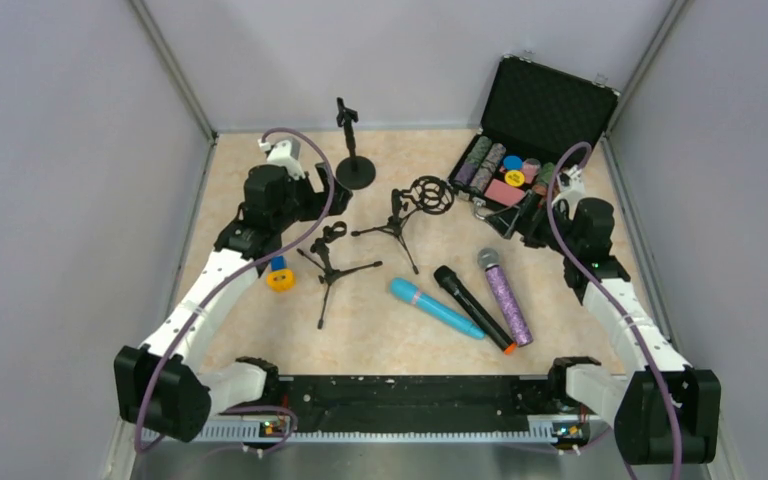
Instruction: Attach the microphones to the stand
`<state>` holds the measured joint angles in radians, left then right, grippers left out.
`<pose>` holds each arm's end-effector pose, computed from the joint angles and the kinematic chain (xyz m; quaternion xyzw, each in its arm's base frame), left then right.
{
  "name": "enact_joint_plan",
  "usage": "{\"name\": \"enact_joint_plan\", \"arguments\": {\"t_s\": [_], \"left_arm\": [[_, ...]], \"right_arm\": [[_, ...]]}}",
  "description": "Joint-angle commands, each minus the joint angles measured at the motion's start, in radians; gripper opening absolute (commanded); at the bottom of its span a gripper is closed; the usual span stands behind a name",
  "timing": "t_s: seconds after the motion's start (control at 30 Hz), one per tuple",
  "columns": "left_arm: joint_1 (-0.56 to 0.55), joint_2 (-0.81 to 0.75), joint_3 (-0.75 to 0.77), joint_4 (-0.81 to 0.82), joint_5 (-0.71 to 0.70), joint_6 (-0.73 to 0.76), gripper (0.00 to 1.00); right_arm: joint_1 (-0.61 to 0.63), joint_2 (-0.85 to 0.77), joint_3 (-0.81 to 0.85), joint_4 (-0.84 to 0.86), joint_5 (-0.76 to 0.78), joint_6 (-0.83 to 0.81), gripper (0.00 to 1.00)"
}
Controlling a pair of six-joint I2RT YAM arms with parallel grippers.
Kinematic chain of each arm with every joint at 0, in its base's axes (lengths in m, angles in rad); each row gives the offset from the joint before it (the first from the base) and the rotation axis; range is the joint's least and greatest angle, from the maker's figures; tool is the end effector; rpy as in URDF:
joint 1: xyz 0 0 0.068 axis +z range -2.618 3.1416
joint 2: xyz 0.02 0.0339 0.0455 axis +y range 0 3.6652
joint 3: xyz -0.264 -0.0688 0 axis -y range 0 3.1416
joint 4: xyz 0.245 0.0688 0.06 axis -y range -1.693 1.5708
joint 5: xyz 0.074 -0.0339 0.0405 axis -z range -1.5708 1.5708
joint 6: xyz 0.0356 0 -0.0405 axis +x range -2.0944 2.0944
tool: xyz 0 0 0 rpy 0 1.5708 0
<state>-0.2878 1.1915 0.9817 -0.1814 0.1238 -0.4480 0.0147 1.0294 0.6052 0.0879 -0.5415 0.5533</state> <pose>0.2629 -0.0824 0.3247 -0.0321 0.8296 -0.2476 0.4995 0.2303 0.0217 0.2591 0.0598 0.7986 0.3656 0.4743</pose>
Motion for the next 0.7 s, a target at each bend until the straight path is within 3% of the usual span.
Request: {"name": "enact_joint_plan", "arguments": {"t_s": [0.0,0.37,0.67], "left_arm": [[0.004,-0.085,-0.002,0.083,0.032,-0.015,0.99],[0.004,-0.122,-0.079,0.215,0.191,-0.023,0.99],[0.005,-0.189,-0.094,0.229,0.227,-0.018,0.99]], "right_arm": [[-0.010,-0.024,0.023,-0.023,-0.034,-0.014,0.99],[-0.021,0.030,0.054,-0.181,0.024,-0.109,0.99],[0.141,0.141,0.131,-0.391,0.336,-0.195,0.99]]}}
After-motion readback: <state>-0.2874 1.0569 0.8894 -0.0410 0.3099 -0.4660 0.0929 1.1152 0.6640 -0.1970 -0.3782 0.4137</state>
